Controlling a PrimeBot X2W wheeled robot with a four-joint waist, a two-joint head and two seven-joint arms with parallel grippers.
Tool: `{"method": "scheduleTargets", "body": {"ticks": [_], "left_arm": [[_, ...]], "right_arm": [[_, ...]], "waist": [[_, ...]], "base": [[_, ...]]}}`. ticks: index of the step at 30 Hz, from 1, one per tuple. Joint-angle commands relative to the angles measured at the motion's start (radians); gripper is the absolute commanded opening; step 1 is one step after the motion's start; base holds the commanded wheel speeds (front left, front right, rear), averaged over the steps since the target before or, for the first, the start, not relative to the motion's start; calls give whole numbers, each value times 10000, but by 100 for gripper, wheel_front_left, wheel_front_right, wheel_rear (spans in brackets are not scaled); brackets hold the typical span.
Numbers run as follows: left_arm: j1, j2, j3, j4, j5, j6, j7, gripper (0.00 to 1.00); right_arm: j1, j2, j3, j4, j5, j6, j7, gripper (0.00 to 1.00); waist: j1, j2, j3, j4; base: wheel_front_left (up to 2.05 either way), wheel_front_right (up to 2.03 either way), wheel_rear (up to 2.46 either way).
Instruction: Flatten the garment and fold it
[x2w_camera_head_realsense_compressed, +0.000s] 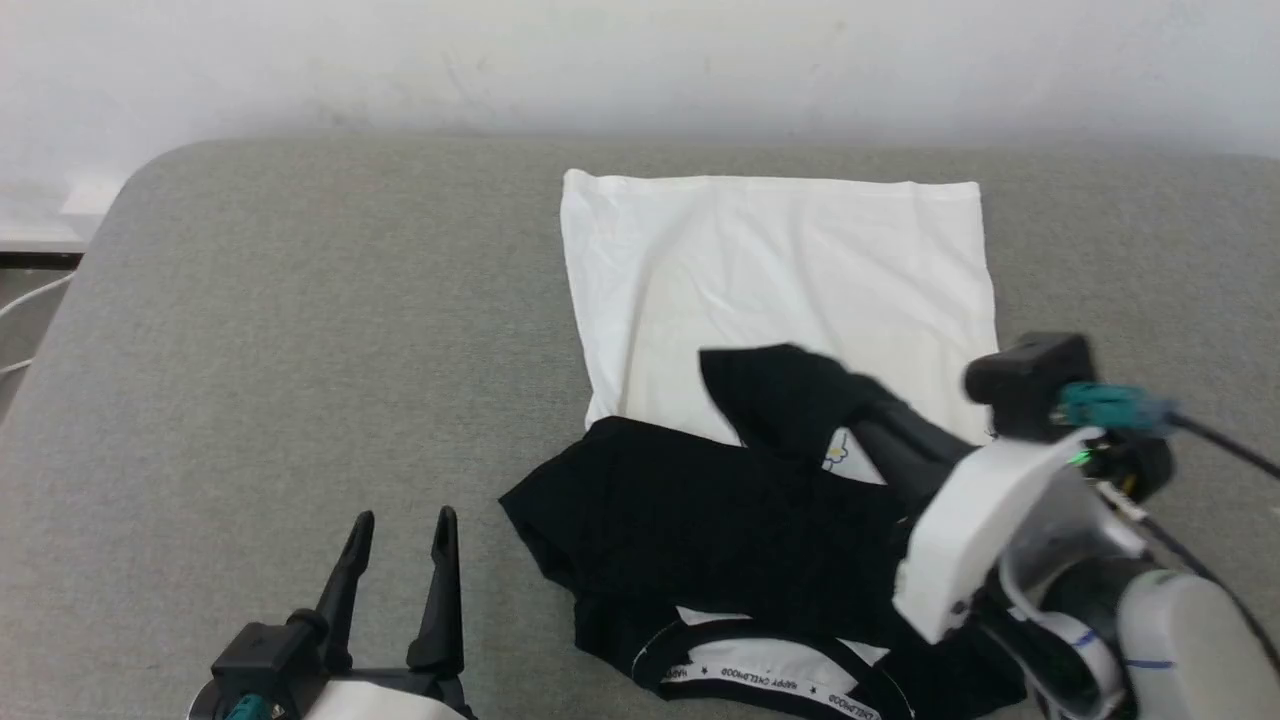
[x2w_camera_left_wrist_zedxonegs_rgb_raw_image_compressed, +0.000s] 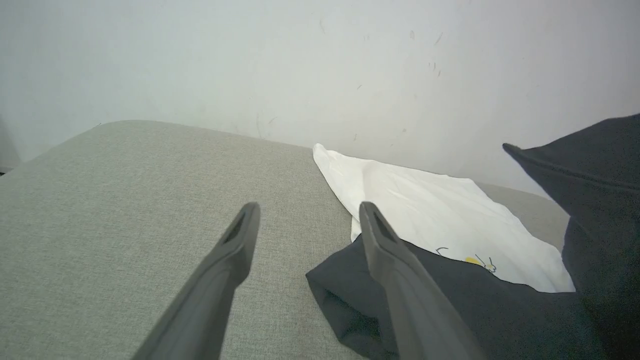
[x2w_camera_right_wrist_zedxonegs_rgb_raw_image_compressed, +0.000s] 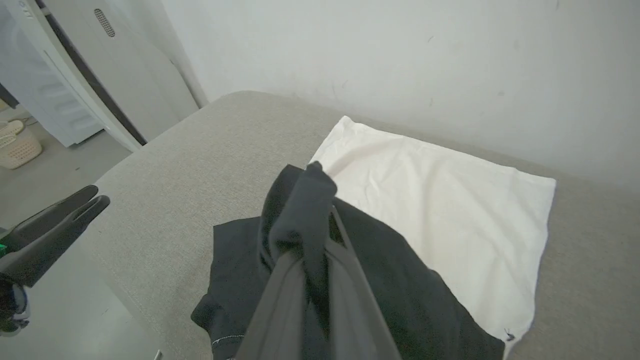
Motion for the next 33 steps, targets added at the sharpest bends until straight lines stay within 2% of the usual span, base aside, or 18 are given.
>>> {"method": "scheduleTargets", "body": {"ticks": [1, 7, 15, 27, 31, 33], "left_arm": [[75, 26, -74, -16, -47, 19, 21, 100], [-31, -27, -209, 68, -71, 8, -1, 100], [-179, -23, -240, 182, -60, 53, -117, 100], [-530, -5, -372, 309, -59, 22, -159, 100], [-645, 14, -418, 381, -49, 19, -162, 100], [-668, 29, -439, 421, -49, 14, -163, 100]], "right_arm": [[-278, -110, 459, 494, -3, -7, -227, 0], [-662, -142, 1446, 2091, 24, -7, -896, 0], [-1214, -14, 2370, 4316, -119, -7, -1574, 0], [-2228, 369, 2948, 7626, -779, -7, -2527, 0], [-2585, 526, 3161, 8715, -969, -7, -2526, 0], [-2775, 588, 3320, 9141, -1057, -7, -2487, 4]], "waist": [[0, 0, -23, 245], [0, 0, 176, 598], [0, 0, 536, 747], [0, 0, 951, 844], [0, 0, 1015, 908], [0, 0, 1016, 931]], "base": [[0, 0, 0], [0, 0, 0], [0, 0, 0], [0, 0, 0], [0, 0, 0], [0, 0, 0]]}}
